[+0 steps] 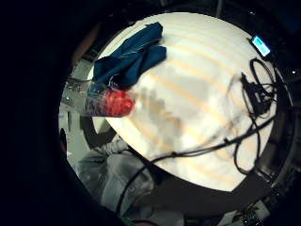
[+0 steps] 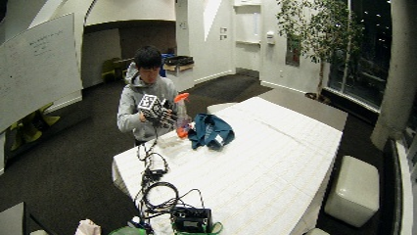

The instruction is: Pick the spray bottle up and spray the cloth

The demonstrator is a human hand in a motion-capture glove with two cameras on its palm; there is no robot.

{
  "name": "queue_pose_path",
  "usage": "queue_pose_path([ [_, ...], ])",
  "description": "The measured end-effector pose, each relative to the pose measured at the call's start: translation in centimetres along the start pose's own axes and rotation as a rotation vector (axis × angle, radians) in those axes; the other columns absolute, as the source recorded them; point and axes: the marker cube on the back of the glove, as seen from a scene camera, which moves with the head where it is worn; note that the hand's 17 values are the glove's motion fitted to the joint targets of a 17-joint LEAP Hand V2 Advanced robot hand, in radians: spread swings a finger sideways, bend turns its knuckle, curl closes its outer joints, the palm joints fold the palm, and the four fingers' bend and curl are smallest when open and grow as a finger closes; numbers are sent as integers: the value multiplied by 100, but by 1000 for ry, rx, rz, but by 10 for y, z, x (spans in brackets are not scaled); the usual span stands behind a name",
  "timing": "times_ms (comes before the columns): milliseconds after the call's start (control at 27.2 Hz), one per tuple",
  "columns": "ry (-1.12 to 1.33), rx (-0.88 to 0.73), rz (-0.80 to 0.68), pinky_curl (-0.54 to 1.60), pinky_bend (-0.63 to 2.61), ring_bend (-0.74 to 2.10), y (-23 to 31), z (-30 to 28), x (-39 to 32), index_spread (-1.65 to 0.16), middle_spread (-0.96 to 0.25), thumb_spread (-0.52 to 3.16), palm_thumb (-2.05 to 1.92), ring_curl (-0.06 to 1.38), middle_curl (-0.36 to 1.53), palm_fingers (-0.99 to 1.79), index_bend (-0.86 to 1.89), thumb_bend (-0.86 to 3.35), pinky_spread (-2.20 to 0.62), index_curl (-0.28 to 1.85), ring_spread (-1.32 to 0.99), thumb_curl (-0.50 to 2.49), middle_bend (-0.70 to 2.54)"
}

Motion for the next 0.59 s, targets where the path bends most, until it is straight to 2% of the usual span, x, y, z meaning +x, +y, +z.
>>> queue_pose_path([
  [258, -247, -50, -95, 35, 58, 23, -23, 17, -9, -34, -1, 90, 63, 21, 31, 11, 10, -4, 24, 19, 4, 32, 22],
  [589, -452, -69, -146, 36, 59, 25, -41, 37, -23, -33, 1, 88, 62, 23, 32, 8, 10, -3, 24, 18, 5, 32, 24],
])
